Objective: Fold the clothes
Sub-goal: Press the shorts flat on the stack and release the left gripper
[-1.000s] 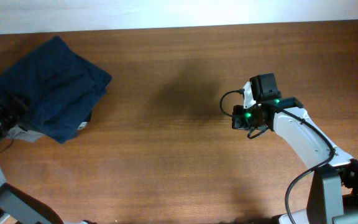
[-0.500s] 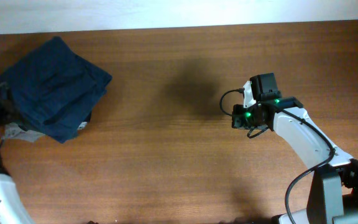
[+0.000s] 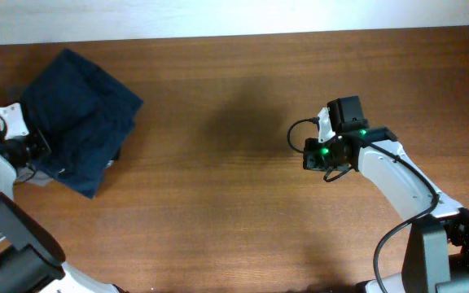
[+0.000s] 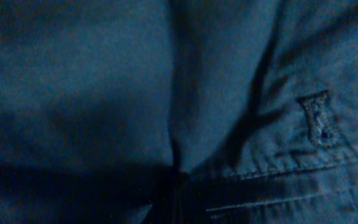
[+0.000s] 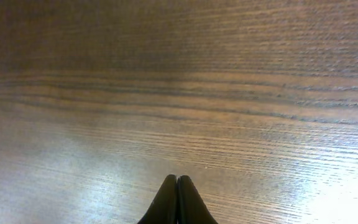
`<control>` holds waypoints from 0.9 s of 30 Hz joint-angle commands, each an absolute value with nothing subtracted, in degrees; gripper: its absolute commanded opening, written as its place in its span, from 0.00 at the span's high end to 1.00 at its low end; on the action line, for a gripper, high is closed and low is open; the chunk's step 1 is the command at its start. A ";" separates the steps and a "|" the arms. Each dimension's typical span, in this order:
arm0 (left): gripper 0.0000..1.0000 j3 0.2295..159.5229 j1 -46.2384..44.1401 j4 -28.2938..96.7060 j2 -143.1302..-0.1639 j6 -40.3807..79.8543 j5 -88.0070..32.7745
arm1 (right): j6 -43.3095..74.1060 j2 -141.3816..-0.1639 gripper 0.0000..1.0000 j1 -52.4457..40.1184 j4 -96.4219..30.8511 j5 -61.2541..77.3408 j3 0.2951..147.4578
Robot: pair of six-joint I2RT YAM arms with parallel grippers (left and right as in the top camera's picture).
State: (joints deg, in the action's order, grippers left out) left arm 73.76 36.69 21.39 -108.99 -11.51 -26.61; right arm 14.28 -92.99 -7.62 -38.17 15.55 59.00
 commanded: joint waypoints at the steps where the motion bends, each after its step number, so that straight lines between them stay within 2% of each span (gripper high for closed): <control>1: 0.99 72.71 37.41 22.31 -116.38 -11.22 -20.75 | 13.78 -92.47 0.96 -7.86 -38.70 16.75 58.83; 8: 1.00 74.28 37.41 22.94 -110.76 -9.89 -26.22 | 13.78 -92.47 0.96 -7.88 -38.83 16.75 58.83; 12: 1.00 75.70 36.71 26.28 -98.45 -9.91 -33.78 | 13.78 -92.47 0.96 -7.86 -38.83 16.75 58.83; 17: 0.98 75.70 33.30 27.90 -87.46 -12.03 -34.33 | 13.78 -92.47 0.96 -7.86 -38.63 16.71 58.83; 21: 0.96 75.68 28.91 28.34 -87.59 -20.43 -33.80 | 13.78 -92.47 0.96 -7.86 -37.93 16.71 58.83; 23: 0.96 75.68 26.98 28.14 -89.78 -23.03 -29.39 | 13.80 -92.47 0.96 -7.86 -37.91 16.73 58.83; 25: 0.96 75.68 25.76 25.61 -94.08 -24.60 -23.03 | 13.80 -92.47 0.96 -7.88 -38.04 16.75 58.83; 27: 0.96 75.68 25.63 20.60 -99.09 -27.90 -22.11 | 13.80 -92.47 0.96 -7.88 -38.15 16.75 58.83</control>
